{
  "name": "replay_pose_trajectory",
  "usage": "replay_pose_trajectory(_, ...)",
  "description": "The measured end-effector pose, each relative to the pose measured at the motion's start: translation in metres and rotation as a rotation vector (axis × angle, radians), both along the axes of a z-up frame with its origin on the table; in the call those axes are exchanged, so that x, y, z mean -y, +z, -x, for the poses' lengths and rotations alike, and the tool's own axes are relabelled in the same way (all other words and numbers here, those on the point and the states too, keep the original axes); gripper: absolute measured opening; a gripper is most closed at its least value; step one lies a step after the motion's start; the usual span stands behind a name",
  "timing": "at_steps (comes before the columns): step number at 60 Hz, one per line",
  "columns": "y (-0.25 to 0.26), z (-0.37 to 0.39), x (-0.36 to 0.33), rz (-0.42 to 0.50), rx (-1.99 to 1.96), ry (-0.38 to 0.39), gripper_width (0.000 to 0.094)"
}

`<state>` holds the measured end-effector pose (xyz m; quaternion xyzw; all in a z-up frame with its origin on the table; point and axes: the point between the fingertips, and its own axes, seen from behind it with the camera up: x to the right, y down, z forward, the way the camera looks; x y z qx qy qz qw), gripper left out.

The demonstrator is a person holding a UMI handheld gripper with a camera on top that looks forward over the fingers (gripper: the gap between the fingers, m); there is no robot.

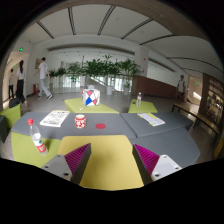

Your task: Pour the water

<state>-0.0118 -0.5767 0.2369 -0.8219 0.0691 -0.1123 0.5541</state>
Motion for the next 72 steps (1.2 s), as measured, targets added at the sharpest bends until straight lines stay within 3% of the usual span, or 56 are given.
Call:
replay_pose_trajectory(17,-0.03,0.045,0.01,0.055,0.032,0.079,0.0856)
replay_pose_trajectory(32,-0.082,0.19,-0.001,0.089,0.02,0.271,0.0857)
replay_pose_trajectory(40,-0.094,0.271,-0.031,0.067,-0.036,0.329,0.0855)
replay_pose_trajectory(60,-0.136,0.352,-0.15,-0.006,-0.079,0.318,0.0856)
replay_pose_trajectory(72,-0.166,0.367,-0.199,-0.023,-0.076,0.299,0.0743)
